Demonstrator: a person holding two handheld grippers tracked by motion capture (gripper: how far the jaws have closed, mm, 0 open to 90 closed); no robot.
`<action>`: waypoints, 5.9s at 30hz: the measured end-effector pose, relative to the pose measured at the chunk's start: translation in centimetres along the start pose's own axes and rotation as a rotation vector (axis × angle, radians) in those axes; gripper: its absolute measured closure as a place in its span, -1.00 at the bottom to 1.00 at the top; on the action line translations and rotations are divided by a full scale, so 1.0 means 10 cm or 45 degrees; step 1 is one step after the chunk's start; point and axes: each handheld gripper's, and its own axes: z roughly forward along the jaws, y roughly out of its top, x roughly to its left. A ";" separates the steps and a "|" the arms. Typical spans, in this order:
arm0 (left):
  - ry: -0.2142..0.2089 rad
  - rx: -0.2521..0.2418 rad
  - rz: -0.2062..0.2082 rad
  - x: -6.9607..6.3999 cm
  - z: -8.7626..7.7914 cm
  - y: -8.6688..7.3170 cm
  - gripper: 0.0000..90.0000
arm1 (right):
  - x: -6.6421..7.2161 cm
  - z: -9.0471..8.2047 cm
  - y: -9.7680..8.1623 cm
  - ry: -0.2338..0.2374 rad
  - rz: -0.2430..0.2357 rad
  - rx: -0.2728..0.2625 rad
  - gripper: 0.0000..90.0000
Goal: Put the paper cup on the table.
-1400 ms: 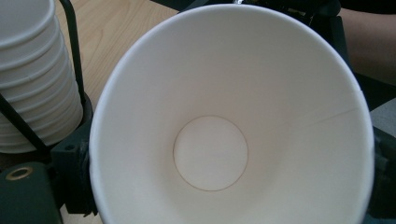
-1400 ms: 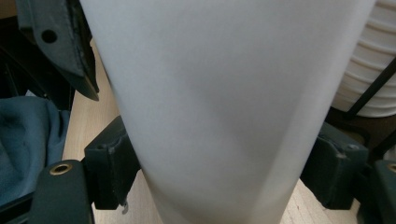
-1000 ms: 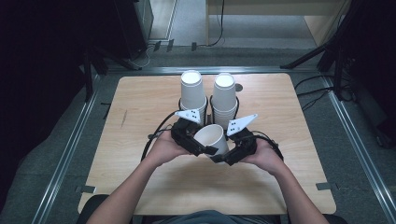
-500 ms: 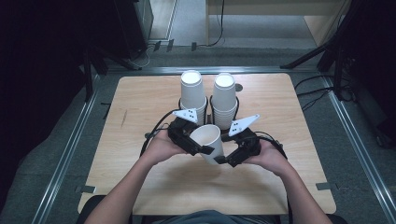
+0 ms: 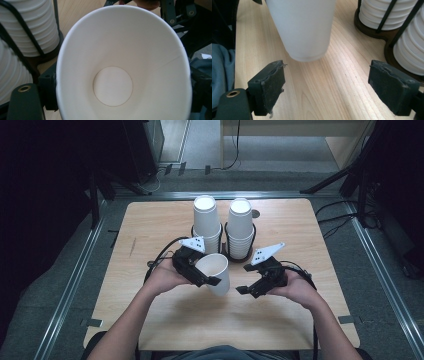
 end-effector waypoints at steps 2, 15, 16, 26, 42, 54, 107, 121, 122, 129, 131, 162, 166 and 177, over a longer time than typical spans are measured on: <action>0.009 0.005 -0.007 0.02 -0.03 -0.02 -0.69 | -0.03 0.00 -0.01 -0.016 -0.001 0.004 -0.68; 0.036 0.028 -0.008 0.06 -0.18 -0.15 -0.70 | -0.16 0.00 -0.05 -0.049 0.007 -0.005 -0.67; 0.040 0.032 -0.008 0.07 -0.19 -0.16 -0.70 | -0.16 0.00 -0.05 -0.049 0.010 -0.005 -0.67; 0.077 0.017 -0.040 0.12 -0.37 -0.24 -0.70 | -0.21 0.02 -0.06 -0.053 0.000 0.006 -0.67; 0.128 -0.011 -0.137 0.29 -0.62 -0.46 -0.71 | -0.25 0.05 -0.06 -0.057 -0.004 0.046 -0.67; 0.206 -0.023 -0.209 0.48 -0.82 -0.62 -0.71 | -0.26 0.09 -0.13 -0.086 -0.013 0.111 -0.67; 0.700 0.086 -0.432 1.14 -1.31 -1.10 -0.77 | -0.22 -0.01 -0.30 -0.168 0.009 0.091 -0.67; 0.753 0.086 -0.507 1.22 -1.33 -1.22 -0.80 | -0.22 0.01 -0.30 -0.166 0.010 0.101 -0.67; 0.757 0.087 -0.506 1.22 -1.34 -1.23 -0.80 | -0.23 0.01 -0.30 -0.167 0.008 0.100 -0.67; 0.772 0.095 -0.506 1.21 -1.34 -1.24 -0.82 | -0.22 0.02 -0.30 -0.162 0.006 0.105 -0.67; 0.788 0.102 -0.492 1.20 -1.33 -1.24 -0.83 | -0.23 0.02 -0.30 -0.162 0.003 0.105 -0.67; 0.717 0.039 -0.601 1.17 -1.41 -1.19 -1.00 | -0.23 0.04 -0.28 -0.165 -0.016 0.125 -0.67; 0.731 0.031 -0.602 1.14 -1.45 -1.14 -1.00 | -0.22 0.04 -0.28 -0.164 -0.013 0.125 -0.67; 0.781 0.016 -0.609 1.05 -1.56 -1.03 -1.00 | -0.23 0.04 -0.28 -0.161 -0.012 0.127 -0.67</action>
